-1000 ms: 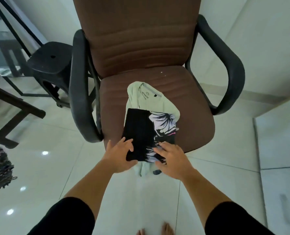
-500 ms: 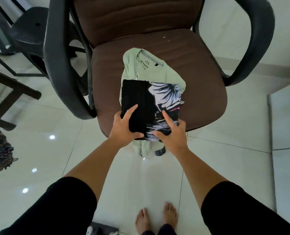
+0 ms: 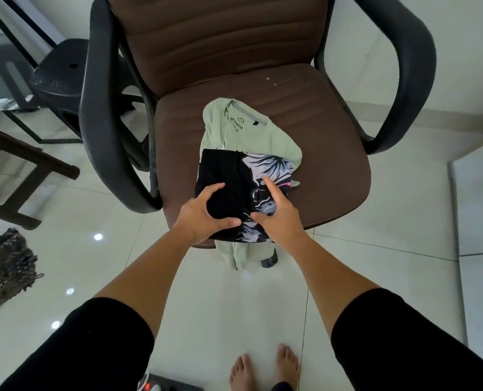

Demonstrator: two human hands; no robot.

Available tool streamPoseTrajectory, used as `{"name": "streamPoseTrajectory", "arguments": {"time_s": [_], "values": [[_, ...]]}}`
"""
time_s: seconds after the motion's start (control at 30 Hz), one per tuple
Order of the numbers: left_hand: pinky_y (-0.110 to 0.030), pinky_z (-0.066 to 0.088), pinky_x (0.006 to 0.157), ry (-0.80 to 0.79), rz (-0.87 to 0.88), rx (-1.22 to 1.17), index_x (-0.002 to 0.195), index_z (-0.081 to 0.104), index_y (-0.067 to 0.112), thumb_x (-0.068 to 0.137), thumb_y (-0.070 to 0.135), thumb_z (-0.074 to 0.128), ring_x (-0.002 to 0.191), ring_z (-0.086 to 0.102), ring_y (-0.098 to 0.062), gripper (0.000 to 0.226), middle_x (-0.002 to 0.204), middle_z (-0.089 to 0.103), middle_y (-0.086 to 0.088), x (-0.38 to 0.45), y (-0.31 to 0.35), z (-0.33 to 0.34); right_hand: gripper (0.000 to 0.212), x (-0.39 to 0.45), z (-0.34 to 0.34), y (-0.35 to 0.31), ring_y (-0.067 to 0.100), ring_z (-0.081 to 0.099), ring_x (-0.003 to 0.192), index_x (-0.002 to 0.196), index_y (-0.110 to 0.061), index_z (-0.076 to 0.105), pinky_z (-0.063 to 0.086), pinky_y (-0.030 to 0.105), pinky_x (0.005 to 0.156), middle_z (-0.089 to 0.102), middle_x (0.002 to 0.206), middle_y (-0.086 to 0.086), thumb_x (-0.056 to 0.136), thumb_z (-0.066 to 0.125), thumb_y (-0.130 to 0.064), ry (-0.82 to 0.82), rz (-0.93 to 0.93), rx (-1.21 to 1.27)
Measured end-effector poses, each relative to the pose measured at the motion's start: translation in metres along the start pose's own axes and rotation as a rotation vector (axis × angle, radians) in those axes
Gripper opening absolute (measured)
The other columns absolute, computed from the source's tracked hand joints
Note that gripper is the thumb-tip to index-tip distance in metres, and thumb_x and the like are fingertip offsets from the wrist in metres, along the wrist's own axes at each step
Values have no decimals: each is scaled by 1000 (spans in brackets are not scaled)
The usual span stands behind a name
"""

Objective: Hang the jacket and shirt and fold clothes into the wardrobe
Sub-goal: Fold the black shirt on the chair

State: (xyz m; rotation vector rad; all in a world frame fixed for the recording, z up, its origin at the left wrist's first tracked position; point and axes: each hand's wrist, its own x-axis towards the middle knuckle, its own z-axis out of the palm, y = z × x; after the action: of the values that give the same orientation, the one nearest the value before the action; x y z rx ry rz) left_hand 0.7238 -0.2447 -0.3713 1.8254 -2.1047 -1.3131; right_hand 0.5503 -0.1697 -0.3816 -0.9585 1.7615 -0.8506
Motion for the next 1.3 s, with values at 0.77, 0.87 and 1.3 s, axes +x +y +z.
{"name": "streamPoseTrajectory", "arguments": {"time_s": [0.77, 0.87, 1.3], "values": [[-39, 38, 105, 55, 532, 32, 140, 31, 45, 53, 54, 83, 129, 41, -21, 101, 138, 44, -2, -75, 250, -75, 62, -121, -178, -162, 15, 54, 119, 136, -27, 48, 38, 17, 96, 58, 131, 0, 81, 70, -8, 536, -190, -79], [-36, 38, 103, -31, 641, 71, 140, 32, 43, 55, 53, 83, 127, 43, -21, 99, 136, 46, -1, -102, 284, -53, 62, -172, -201, -156, 17, 58, 113, 136, -29, 48, 44, 23, 95, 60, 127, 2, 81, 69, -8, 687, -129, -58], [-34, 39, 100, -540, 1161, 241, 141, 34, 38, 57, 50, 82, 122, 47, -21, 97, 133, 49, -1, -304, 393, 137, 62, -455, -261, -54, 16, 52, 119, 137, -29, 47, 39, 17, 93, 55, 132, 1, 82, 68, -10, 1324, 219, 82]]}}
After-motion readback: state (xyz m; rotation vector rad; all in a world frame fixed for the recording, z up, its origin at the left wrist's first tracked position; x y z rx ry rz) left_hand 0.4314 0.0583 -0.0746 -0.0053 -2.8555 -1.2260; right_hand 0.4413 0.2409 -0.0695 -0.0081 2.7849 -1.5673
